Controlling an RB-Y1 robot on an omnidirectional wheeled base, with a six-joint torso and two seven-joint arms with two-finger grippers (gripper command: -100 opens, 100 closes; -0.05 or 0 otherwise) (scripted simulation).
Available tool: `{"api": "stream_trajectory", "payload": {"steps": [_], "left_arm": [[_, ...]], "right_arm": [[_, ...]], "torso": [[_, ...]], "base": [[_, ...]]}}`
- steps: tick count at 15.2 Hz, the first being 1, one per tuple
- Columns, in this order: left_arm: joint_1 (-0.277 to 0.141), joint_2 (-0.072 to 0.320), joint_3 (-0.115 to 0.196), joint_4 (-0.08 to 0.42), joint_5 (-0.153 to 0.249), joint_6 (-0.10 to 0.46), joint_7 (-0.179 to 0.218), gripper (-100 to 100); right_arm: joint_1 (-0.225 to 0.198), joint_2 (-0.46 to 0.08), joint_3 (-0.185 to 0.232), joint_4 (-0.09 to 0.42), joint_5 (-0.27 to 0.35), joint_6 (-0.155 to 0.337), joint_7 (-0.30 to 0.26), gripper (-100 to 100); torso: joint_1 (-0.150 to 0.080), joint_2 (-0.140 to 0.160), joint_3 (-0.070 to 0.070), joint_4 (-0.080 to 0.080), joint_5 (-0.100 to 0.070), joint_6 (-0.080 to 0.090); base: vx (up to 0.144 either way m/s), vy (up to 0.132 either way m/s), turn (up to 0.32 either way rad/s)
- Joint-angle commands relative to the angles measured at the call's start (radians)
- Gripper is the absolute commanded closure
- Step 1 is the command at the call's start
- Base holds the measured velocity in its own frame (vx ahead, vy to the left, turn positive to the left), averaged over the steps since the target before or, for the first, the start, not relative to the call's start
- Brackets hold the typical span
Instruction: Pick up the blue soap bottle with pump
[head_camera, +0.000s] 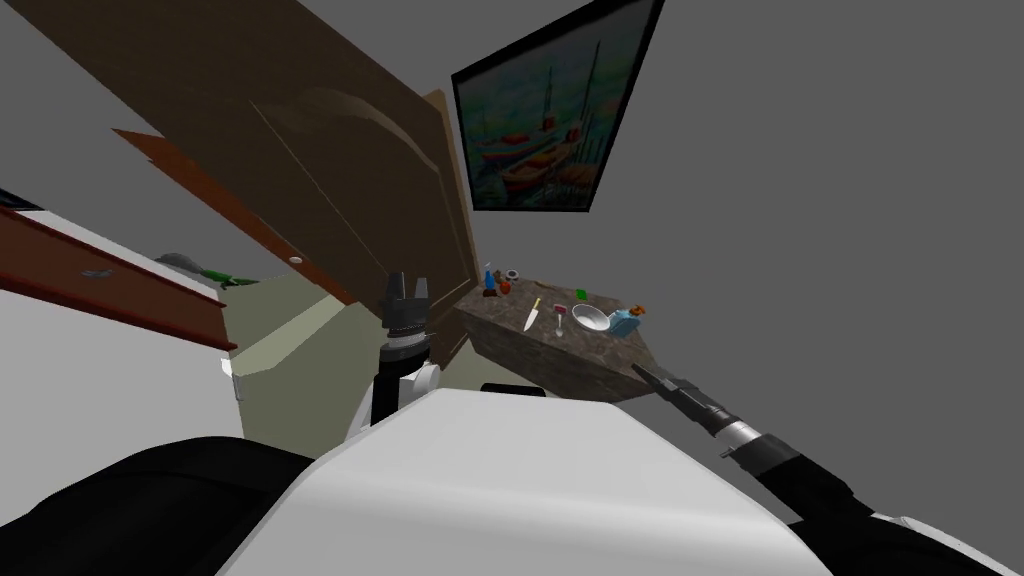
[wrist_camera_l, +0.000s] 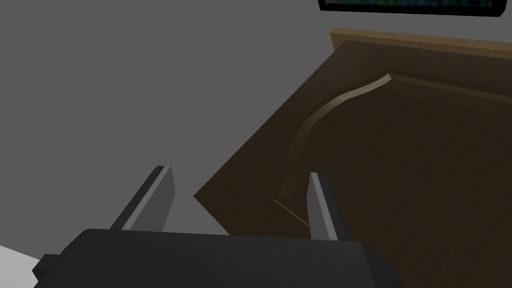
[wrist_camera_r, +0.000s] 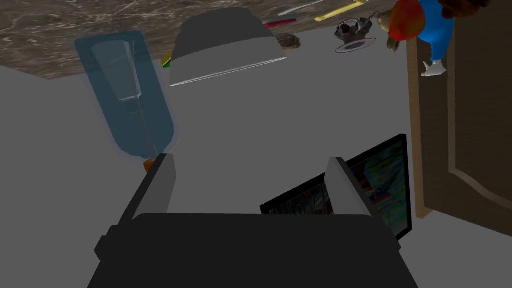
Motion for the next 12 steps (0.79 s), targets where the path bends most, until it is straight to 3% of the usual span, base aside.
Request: {"api": "stream_trajectory", "payload": {"steps": [1, 2, 3, 5, 6, 8, 9, 11, 12], "left_arm": [[0.0, 0.0, 0.0, 0.0, 0.0, 0.0, 0.0, 0], [0.0, 0.0, 0.0, 0.0, 0.0, 0.0, 0.0, 0], [0.0, 0.0, 0.0, 0.0, 0.0, 0.0, 0.0, 0], [0.0, 0.0, 0.0, 0.0, 0.0, 0.0, 0.0, 0], [0.0, 0.0, 0.0, 0.0, 0.0, 0.0, 0.0, 0], [0.0, 0.0, 0.0, 0.0, 0.0, 0.0, 0.0, 0], [0.0, 0.0, 0.0, 0.0, 0.0, 0.0, 0.0, 0], [0.0, 0.0, 0.0, 0.0, 0.0, 0.0, 0.0, 0], [0.0, 0.0, 0.0, 0.0, 0.0, 0.0, 0.0, 0]], "right_arm": [[0.036, -0.05, -0.026, 0.028, 0.026, -0.017, -0.011, -100], [0.036, -0.065, -0.026, 0.028, 0.026, -0.017, -0.011, -100], [0.076, -0.094, -0.058, 0.068, 0.063, -0.036, -0.025, -100], [0.082, -0.132, -0.058, 0.068, 0.063, -0.036, -0.025, -100], [0.123, -0.155, -0.09, 0.108, 0.101, -0.056, -0.04, -100], [0.129, -0.2, -0.09, 0.108, 0.101, -0.056, -0.04, -100], [0.166, -0.225, -0.121, 0.148, 0.139, -0.075, -0.054, -100], [0.176, -0.268, -0.121, 0.148, 0.139, -0.075, -0.054, -100], [0.216, -0.292, -0.153, 0.189, 0.177, -0.095, -0.069, -100]], "torso": [[0.0, 0.0, 0.0, 0.0, 0.0, 0.0], [0.0, 0.0, 0.0, 0.0, 0.0, 0.0], [0.0, 0.0, 0.0, 0.0, 0.0, 0.001], [0.0, 0.0, 0.0, 0.0, 0.0, 0.0], [0.0, 0.0, 0.0, 0.0, 0.0, 0.001], [0.0, -0.001, 0.0, 0.0, 0.0, 0.0], [0.0, -0.001, 0.0, 0.0, 0.0, 0.001], [0.0, 0.0, 0.0, 0.0, 0.0, 0.0], [0.0, 0.0, 0.0, 0.0, 0.0, 0.001]], "base": [[0.006, 0.064, 0.249], [0.006, 0.041, 0.095], [0.007, 0.059, 0.247], [0.005, 0.049, 0.169], [0.006, 0.051, 0.27], [0.012, 0.048, 0.195], [0.008, 0.053, 0.235], [0.006, 0.047, 0.17], [0.013, 0.052, 0.185]]}}
